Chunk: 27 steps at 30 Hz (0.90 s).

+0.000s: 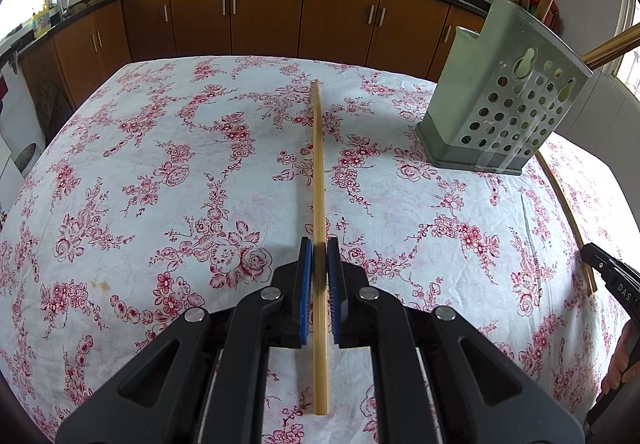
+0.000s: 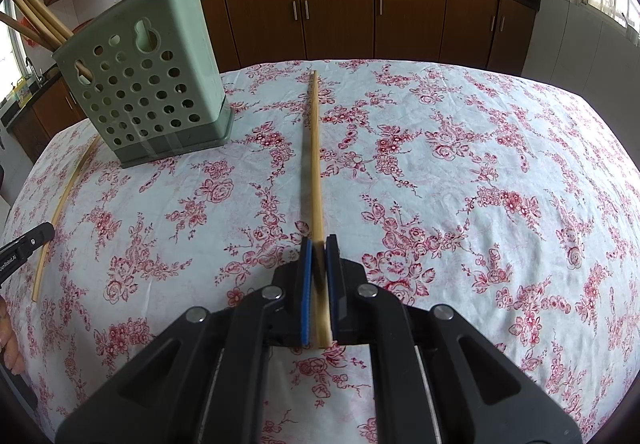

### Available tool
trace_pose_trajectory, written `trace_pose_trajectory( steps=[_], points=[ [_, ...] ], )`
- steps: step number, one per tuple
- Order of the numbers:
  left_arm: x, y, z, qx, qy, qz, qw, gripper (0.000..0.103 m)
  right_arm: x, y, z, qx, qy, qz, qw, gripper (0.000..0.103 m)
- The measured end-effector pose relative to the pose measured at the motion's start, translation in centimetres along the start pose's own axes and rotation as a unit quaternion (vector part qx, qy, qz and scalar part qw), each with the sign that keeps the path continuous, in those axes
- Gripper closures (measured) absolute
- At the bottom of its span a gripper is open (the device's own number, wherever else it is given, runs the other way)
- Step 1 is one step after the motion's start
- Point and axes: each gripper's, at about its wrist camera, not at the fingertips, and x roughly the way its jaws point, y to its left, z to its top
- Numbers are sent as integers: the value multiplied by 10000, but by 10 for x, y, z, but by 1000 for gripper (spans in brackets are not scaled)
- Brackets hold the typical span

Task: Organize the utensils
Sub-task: 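Grasp the last chopstick with the left tool while the right tool grasps another, then lift the chopstick with the left tool while the right tool lifts its chopstick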

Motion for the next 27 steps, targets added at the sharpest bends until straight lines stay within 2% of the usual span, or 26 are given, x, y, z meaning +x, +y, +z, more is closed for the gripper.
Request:
trace_pose_trajectory(
  steps=[8, 15, 27],
  points=[
    [0, -1, -1, 25, -1, 22, 10000, 94, -1, 7, 0, -200, 3, -219, 9996, 94],
    [-4, -6, -6, 217, 20, 94, 9997, 94, -4, 6, 0, -205, 26, -237, 9995, 93],
    [-13, -6, -16, 248, 13, 126, 9996, 95, -10, 3, -6, -136, 36, -109, 9998, 95]
  ],
)
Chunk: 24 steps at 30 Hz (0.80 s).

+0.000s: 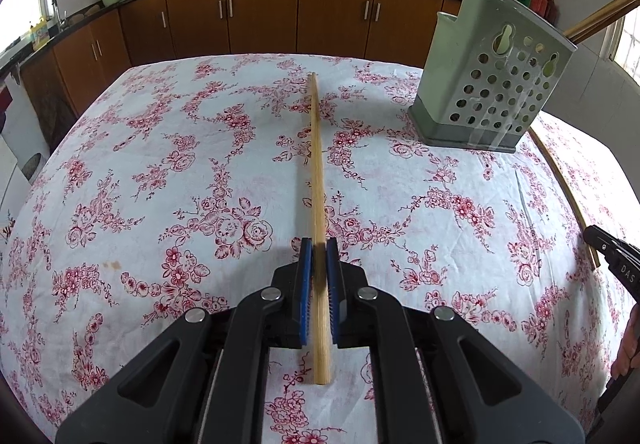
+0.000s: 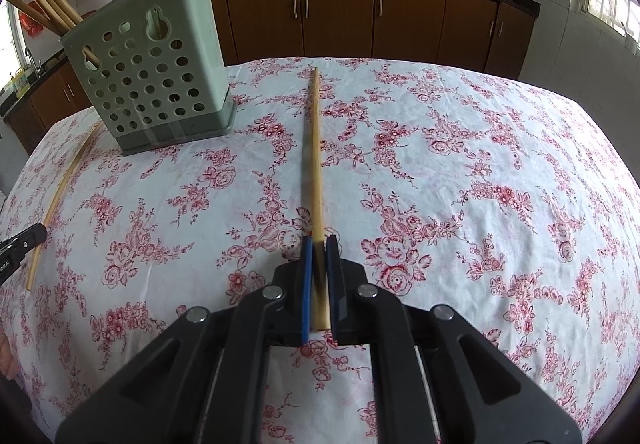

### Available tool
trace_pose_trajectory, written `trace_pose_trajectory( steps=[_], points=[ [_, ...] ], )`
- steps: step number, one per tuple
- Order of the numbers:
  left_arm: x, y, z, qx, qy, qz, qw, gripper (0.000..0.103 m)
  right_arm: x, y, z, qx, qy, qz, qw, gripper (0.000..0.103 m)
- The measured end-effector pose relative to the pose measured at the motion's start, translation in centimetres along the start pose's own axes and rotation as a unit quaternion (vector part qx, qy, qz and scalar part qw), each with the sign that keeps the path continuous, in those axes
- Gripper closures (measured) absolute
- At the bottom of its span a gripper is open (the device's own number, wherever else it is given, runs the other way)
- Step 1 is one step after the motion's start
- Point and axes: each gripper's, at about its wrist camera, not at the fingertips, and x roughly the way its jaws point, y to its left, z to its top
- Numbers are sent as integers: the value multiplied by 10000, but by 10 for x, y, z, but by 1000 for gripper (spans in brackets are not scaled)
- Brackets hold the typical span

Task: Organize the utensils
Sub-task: 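Lift the chopstick with the left tool while the right tool lifts its chopstick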

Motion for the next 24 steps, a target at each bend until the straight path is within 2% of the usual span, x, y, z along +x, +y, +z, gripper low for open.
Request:
trace_pose_trajectory(
  steps=[2, 5, 13, 20, 24],
  points=[
    [-4, 2, -1, -20, 60, 2, 10000, 95, -2, -1, -1, -10, 10, 20, 10000, 95],
    [-17, 7, 3, -80, -91, -39, 9999, 95, -15, -7, -3, 124, -140, 82, 9998, 95],
    [-75, 19, 28, -206, -837, -220, 9960, 96, -73, -18, 22, 255, -1011, 99, 9945, 95],
    [-119, 23, 55, -411, -1512, -399, 9868, 96, -122, -21, 53, 328, -1777, 208, 9833, 95],
    [-139, 24, 68, -505, -1828, -494, 9806, 96, -144, -22, 64, 319, -2078, 290, 9772, 95]
  ],
)
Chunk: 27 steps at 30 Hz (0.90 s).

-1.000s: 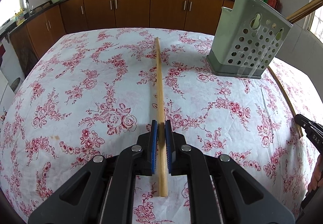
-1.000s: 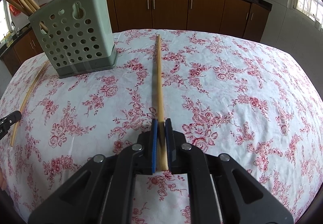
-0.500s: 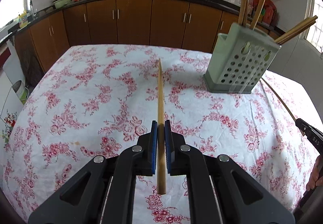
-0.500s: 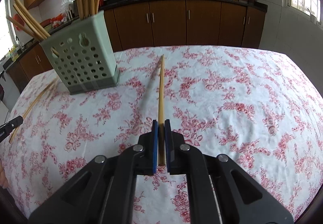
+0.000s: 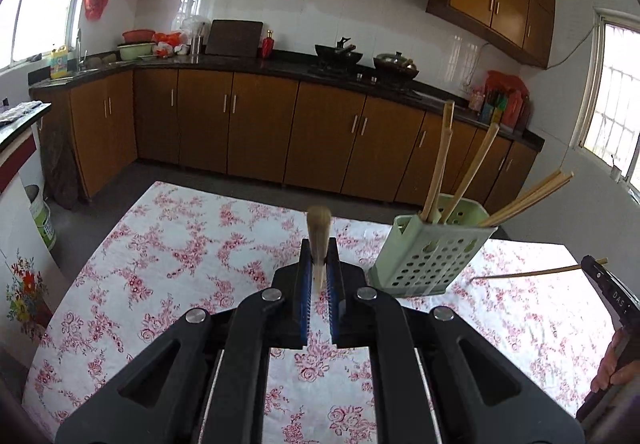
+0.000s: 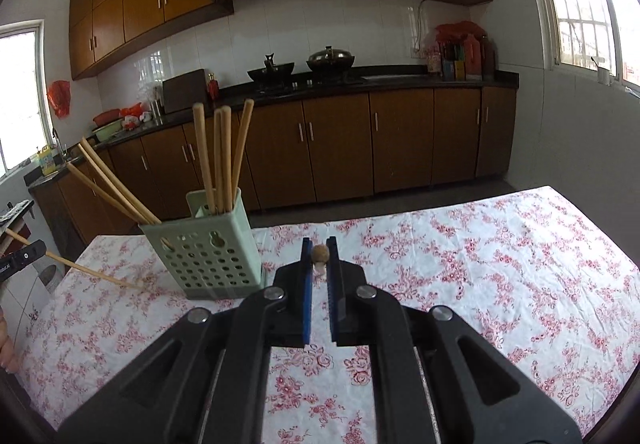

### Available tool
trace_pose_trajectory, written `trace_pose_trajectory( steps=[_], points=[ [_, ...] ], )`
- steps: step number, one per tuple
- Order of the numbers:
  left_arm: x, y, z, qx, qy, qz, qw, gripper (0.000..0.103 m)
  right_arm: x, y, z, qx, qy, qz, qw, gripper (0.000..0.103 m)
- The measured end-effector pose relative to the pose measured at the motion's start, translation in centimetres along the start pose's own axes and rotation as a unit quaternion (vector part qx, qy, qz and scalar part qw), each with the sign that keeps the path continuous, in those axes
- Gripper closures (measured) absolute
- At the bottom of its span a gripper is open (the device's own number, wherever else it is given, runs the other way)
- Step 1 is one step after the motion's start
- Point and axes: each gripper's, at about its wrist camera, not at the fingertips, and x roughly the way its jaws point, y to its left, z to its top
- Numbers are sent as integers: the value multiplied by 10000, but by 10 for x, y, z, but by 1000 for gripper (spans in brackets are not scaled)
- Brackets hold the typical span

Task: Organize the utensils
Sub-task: 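Lift the chopstick with the left tool while the right tool lifts its chopstick, then carry both chopsticks above the green holder and lower them in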

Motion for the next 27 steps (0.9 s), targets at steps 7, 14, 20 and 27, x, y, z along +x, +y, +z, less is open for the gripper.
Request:
trace_pose_trajectory(
  steps=[7, 14, 20, 27],
  points=[
    [-2, -6, 7, 75, -133, -15, 9999, 96, -5, 9, 9, -32, -110, 62, 9999, 95],
    [-3, -11, 8, 97, -167, -55, 9998, 96, -6, 17, 17, -96, -200, 142, 9997, 96],
    [-19, -22, 18, 183, -304, -323, 9988, 96, -27, 19, 38, 25, -300, 477, 9984, 96],
    [-46, -50, 41, 276, -536, -888, 9942, 96, -71, 25, 76, 101, -615, 1162, 9913, 96]
  ],
)
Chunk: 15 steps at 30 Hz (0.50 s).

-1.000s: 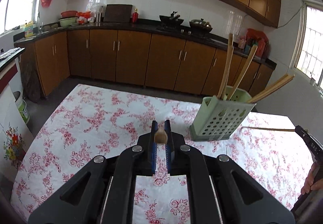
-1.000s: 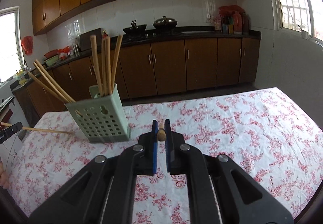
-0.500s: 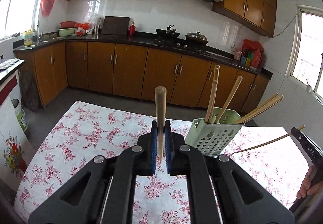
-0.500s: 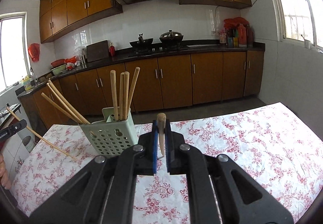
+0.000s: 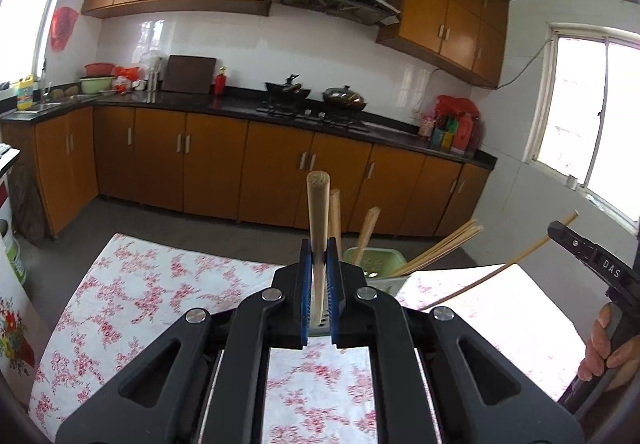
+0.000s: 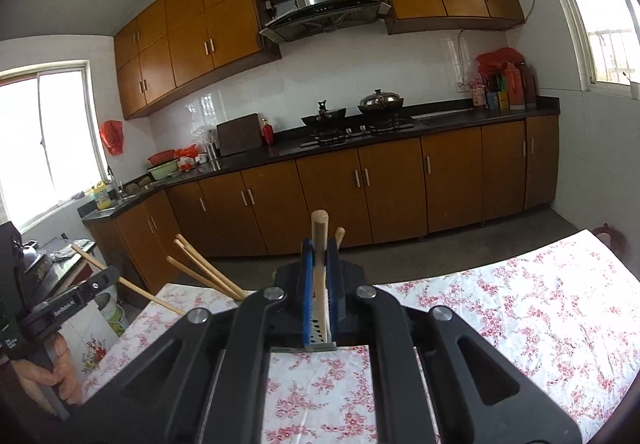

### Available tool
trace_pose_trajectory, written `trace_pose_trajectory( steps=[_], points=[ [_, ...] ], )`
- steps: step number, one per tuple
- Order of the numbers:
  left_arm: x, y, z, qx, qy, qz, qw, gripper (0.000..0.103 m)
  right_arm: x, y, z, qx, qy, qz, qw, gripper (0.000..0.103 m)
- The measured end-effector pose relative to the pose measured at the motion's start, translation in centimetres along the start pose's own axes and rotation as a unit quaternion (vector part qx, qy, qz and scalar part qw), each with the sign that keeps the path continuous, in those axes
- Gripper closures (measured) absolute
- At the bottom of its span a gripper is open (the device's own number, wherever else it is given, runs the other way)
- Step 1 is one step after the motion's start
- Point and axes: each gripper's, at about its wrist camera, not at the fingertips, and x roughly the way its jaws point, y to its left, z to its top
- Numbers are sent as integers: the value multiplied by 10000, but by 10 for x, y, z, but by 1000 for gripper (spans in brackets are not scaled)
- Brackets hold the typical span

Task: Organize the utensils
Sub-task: 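Carry both chopsticks above the green holder and lower them in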

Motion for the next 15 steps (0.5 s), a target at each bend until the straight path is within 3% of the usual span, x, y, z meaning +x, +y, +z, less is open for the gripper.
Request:
trace_pose_trajectory(
  steps=[6, 11, 15],
  points=[
    [-10, -29, 23, 103, -360, -322, 9988, 96, -25, 5, 26, 62, -306, 415, 9986, 96],
    [2, -44, 39, 161, -596, -247, 9978, 96, -20, 8, 38, 100, -568, 413, 9975, 96],
    [21, -48, 39, 239, -518, -66, 9984, 96, 0, 12, 40, 6, -657, 234, 9976, 96]
  ],
)
